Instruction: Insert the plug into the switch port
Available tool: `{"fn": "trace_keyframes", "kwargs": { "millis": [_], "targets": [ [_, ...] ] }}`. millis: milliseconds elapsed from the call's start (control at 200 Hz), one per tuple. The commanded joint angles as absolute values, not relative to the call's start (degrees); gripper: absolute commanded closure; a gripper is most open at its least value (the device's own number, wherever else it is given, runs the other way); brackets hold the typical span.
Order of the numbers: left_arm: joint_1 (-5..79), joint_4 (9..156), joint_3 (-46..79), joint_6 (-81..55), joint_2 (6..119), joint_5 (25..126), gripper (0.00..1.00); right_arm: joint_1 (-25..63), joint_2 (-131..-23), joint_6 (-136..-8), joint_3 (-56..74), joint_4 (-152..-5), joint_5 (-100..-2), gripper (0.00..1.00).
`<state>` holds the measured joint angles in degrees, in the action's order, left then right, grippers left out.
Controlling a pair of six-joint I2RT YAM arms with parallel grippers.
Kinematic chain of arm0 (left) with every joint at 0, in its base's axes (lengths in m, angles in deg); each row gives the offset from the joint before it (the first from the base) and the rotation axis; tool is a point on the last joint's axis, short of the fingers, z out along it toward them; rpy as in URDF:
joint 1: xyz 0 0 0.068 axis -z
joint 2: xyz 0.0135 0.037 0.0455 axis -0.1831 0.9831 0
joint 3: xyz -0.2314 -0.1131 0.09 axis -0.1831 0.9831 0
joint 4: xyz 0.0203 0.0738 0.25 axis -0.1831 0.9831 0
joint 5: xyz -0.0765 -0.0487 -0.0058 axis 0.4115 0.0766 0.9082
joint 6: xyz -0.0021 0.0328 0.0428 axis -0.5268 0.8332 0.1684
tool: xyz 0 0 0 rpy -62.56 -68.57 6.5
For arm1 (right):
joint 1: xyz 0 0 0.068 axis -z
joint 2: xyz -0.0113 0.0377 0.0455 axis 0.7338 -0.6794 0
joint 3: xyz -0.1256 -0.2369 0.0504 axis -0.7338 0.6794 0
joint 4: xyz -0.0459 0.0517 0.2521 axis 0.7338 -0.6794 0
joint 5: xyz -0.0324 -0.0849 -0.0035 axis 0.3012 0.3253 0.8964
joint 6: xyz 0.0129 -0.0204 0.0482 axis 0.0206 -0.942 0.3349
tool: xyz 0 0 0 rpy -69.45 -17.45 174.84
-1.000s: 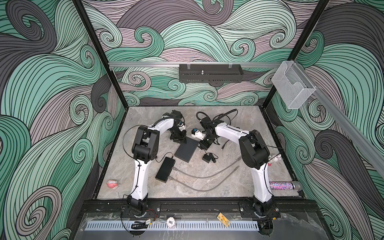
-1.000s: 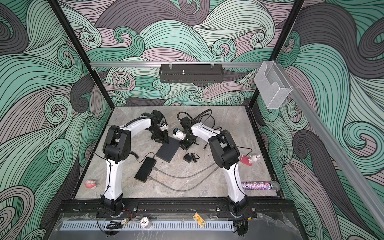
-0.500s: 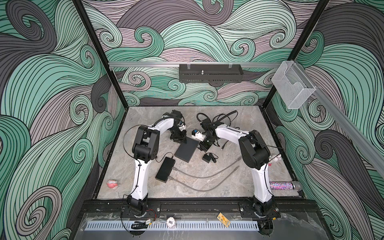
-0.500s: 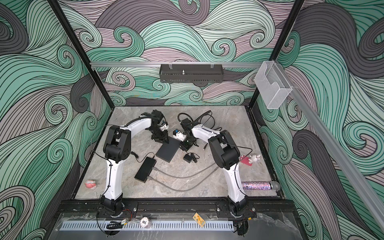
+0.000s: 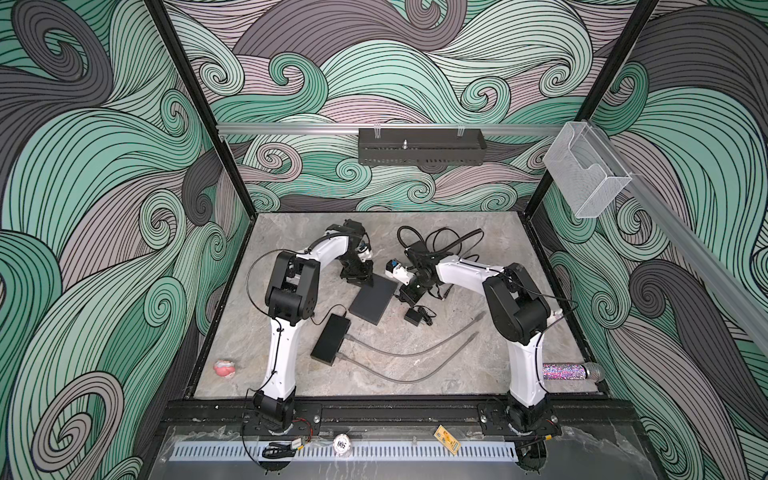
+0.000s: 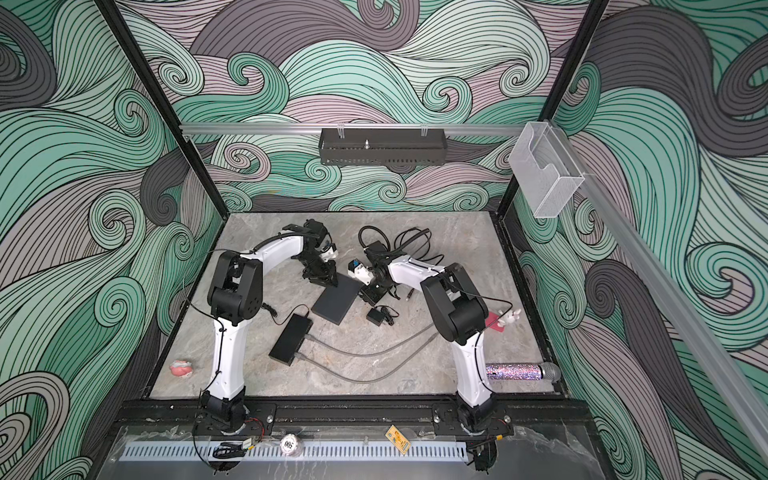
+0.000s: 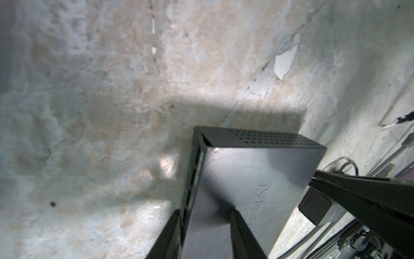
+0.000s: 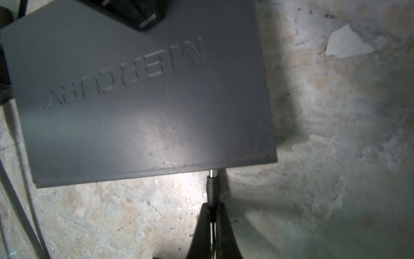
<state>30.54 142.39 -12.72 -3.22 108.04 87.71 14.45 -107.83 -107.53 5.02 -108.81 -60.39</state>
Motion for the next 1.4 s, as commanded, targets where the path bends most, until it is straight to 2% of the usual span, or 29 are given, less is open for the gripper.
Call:
{"fn": "trace_keyframes", "kwargs": {
  "millis": [0,665,1396],
  "targets": [
    [31.4,144.7,-13.2,-2.3,110.9,85.6,0.64,14.8,-106.1,-107.4,5.7,-105.2,-61.3,1.00],
    [31.4,145.0,-13.6,-2.2,111.3,85.6,0.64,14.7,-102.6,-107.9,7.7,-103.3,-61.7,1.00],
    [31.4,145.2,-13.6,-2.1,111.3,85.6,0.64,14.8,-106.9,-107.3,5.5,-105.3,-61.6,1.00]
  ]
}}
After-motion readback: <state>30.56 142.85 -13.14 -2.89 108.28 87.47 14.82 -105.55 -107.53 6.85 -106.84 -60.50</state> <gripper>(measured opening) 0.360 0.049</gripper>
